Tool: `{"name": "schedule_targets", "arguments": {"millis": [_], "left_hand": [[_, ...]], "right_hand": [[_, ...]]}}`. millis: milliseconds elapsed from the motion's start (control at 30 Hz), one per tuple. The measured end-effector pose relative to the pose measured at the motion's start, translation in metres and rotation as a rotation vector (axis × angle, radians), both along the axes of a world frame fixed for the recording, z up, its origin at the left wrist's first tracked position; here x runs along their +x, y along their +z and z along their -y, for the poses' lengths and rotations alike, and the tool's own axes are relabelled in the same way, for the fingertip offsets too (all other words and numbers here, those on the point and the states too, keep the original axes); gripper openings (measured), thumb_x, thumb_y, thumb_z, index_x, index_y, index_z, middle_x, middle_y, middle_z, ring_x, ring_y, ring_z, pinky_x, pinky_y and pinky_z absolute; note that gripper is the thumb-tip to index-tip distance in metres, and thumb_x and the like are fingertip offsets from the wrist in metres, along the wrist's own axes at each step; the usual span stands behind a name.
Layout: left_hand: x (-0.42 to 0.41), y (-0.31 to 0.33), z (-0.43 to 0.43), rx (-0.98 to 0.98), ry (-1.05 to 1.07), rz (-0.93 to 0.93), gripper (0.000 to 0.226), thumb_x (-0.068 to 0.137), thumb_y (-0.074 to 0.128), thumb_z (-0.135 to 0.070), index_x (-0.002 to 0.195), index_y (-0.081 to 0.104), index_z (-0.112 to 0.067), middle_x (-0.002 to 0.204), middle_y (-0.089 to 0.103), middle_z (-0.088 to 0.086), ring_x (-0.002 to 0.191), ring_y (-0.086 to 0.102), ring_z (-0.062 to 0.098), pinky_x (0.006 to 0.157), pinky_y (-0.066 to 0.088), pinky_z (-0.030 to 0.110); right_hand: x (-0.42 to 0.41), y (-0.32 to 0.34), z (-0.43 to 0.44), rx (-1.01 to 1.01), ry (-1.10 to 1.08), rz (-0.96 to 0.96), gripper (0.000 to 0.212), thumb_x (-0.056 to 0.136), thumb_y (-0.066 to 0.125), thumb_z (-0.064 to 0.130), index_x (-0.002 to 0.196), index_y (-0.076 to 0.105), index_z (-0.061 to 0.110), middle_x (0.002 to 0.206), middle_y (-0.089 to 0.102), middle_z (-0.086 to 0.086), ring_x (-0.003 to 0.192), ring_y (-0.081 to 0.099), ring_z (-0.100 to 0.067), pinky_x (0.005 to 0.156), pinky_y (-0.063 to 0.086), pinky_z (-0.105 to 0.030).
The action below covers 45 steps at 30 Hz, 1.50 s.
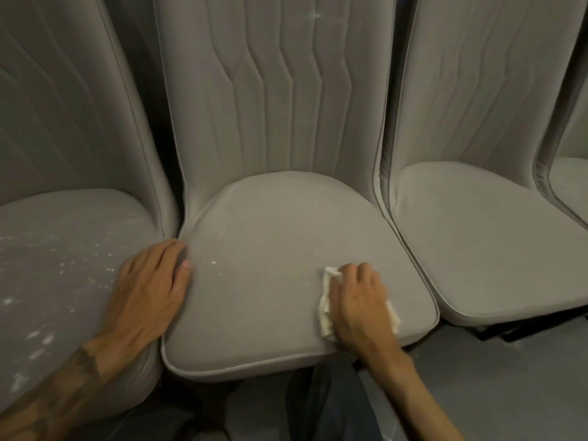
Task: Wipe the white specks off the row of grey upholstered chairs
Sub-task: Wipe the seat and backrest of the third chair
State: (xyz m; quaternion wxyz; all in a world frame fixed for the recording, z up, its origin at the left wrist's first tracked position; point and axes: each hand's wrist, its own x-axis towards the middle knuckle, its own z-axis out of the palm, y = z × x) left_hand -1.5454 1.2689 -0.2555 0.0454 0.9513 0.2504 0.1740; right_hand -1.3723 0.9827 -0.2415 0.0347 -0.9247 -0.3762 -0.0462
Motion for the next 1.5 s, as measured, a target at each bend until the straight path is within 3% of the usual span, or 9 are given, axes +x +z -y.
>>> {"name": "schedule_targets", "arguments": {"millis": [167,300,433,533,700,1000,1167,1333,1500], "left_hand": [[-0.011,-0.009,0.006,0.085,-0.019,-0.036,0.05,0.102,0.038,-0.037,0.13,0.064,-0.005,0.136,0.064,0.017,0.12,0.063,0.038,0.099,0.046,0.051],[-0.012,-0.012,0.007,0.063,0.002,-0.024,0.05,0.103,0.036,-0.037,0.131,0.063,-0.007,0.138,0.063,0.016,0.121,0.062,0.036,0.1,0.045,0.05],[-0.013,-0.01,0.011,0.037,0.024,-0.02,0.051,0.103,0.034,-0.037,0.133,0.063,-0.007,0.139,0.063,0.015,0.123,0.061,0.035,0.102,0.044,0.049],[-0.013,-0.011,0.012,0.045,0.025,-0.039,0.05,0.104,0.034,-0.036,0.135,0.062,-0.008,0.141,0.062,0.013,0.125,0.059,0.033,0.104,0.042,0.048],[-0.013,-0.015,0.009,0.048,0.041,-0.042,0.049,0.105,0.036,-0.036,0.136,0.062,-0.009,0.142,0.061,0.012,0.125,0.059,0.03,0.105,0.041,0.046],[-0.013,-0.012,0.011,0.055,0.049,-0.043,0.047,0.105,0.036,-0.034,0.135,0.062,-0.01,0.142,0.062,0.01,0.125,0.06,0.028,0.105,0.042,0.045],[-0.013,-0.013,0.009,0.061,0.041,-0.038,0.046,0.105,0.038,-0.032,0.134,0.063,-0.008,0.141,0.063,0.011,0.124,0.061,0.028,0.105,0.044,0.045],[-0.013,-0.012,0.009,0.051,0.042,-0.028,0.047,0.105,0.037,-0.032,0.134,0.064,-0.008,0.14,0.063,0.011,0.124,0.061,0.028,0.105,0.045,0.046],[-0.014,-0.012,0.012,0.051,0.035,-0.007,0.047,0.106,0.035,-0.031,0.135,0.063,-0.007,0.139,0.063,0.012,0.123,0.061,0.028,0.105,0.045,0.045]], "right_hand": [[-0.039,-0.012,-0.041,0.149,0.229,-0.054,0.026,0.1,0.027,0.026,0.105,0.051,0.019,0.106,0.049,-0.005,0.094,0.043,-0.027,0.08,0.033,-0.04],[0.003,-0.002,-0.018,0.192,0.15,0.112,0.003,0.088,0.059,0.008,0.087,0.058,0.011,0.088,0.054,-0.014,0.075,0.048,-0.031,0.06,0.04,-0.045],[-0.017,-0.008,-0.048,0.222,0.136,0.118,0.004,0.086,0.053,0.011,0.087,0.056,0.012,0.088,0.053,-0.014,0.076,0.048,-0.031,0.06,0.039,-0.044],[-0.04,-0.021,-0.069,0.182,0.34,-0.075,0.026,0.1,0.028,0.031,0.102,0.051,0.018,0.105,0.05,-0.008,0.092,0.044,-0.028,0.081,0.039,-0.045],[0.031,-0.004,-0.048,0.249,0.181,0.063,0.004,0.091,0.059,0.009,0.09,0.06,0.006,0.089,0.057,-0.018,0.078,0.054,-0.037,0.065,0.046,-0.046],[-0.015,-0.02,-0.095,0.296,0.49,-0.116,0.021,0.103,0.038,0.028,0.098,0.053,0.015,0.098,0.051,-0.009,0.089,0.046,-0.029,0.081,0.039,-0.042],[0.036,-0.003,-0.121,0.233,0.186,0.021,0.013,0.096,0.052,0.016,0.102,0.057,0.005,0.102,0.056,-0.018,0.091,0.053,-0.037,0.077,0.043,-0.046],[-0.003,-0.017,-0.14,0.263,0.53,-0.178,0.025,0.103,0.038,0.031,0.104,0.053,0.011,0.105,0.051,-0.014,0.094,0.048,-0.032,0.085,0.039,-0.044],[0.075,-0.011,-0.177,0.123,0.285,-0.069,0.031,0.106,0.032,0.029,0.117,0.049,0.006,0.12,0.051,-0.018,0.109,0.049,-0.034,0.092,0.035,-0.043]]}}
